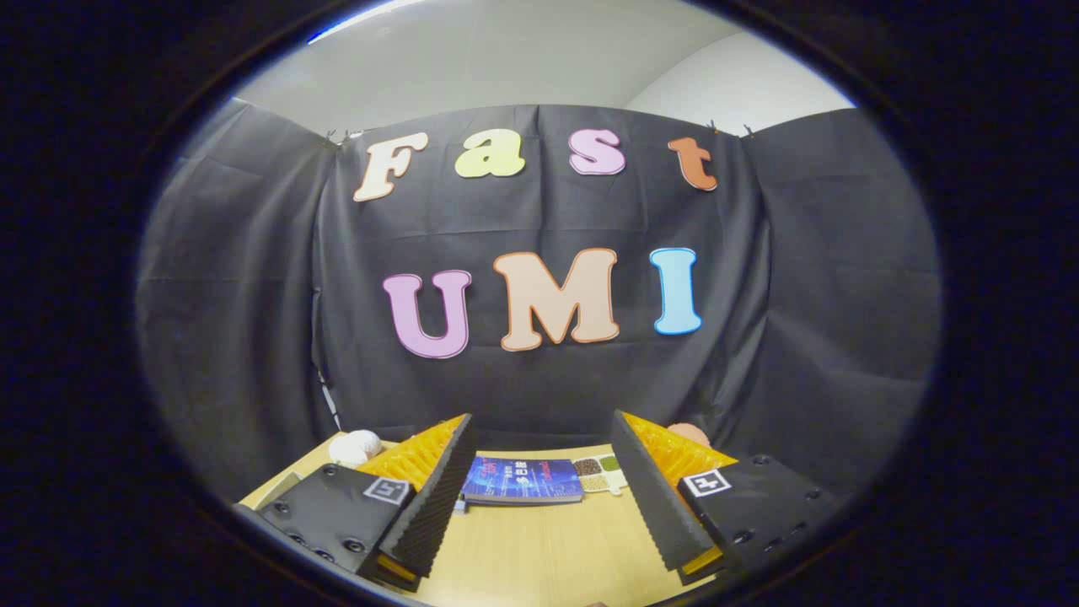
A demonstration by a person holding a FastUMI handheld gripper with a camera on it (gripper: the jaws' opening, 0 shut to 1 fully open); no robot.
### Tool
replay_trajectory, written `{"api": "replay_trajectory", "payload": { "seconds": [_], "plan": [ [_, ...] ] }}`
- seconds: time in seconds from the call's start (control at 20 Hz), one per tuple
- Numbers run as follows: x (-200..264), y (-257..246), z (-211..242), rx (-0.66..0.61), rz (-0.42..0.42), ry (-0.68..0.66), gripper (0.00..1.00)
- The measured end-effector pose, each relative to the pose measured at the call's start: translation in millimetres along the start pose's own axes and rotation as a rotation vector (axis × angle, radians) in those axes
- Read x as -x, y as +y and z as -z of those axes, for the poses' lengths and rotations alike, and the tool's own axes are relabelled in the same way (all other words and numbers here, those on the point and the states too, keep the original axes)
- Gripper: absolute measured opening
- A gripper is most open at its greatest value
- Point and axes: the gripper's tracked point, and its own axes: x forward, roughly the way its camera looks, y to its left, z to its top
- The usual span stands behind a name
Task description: Open the storage box then place both shoes into the box .Put the left shoe in first, then the right shoe, with the right side of both shoes facing outward in a uniform manner.
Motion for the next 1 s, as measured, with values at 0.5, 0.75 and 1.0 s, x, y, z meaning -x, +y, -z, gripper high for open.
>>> {"api": "replay_trajectory", "payload": {
  "seconds": [0.5,0.75,1.0],
  "plan": [
    [-1.7,-37.8,-0.6,-0.019,0.002,-0.036,1.00],
    [5.6,-57.3,0.0,-0.038,0.007,-0.045,1.00],
    [10.4,-77.6,-1.7,-0.055,0.007,-0.065,1.00]
  ]
}}
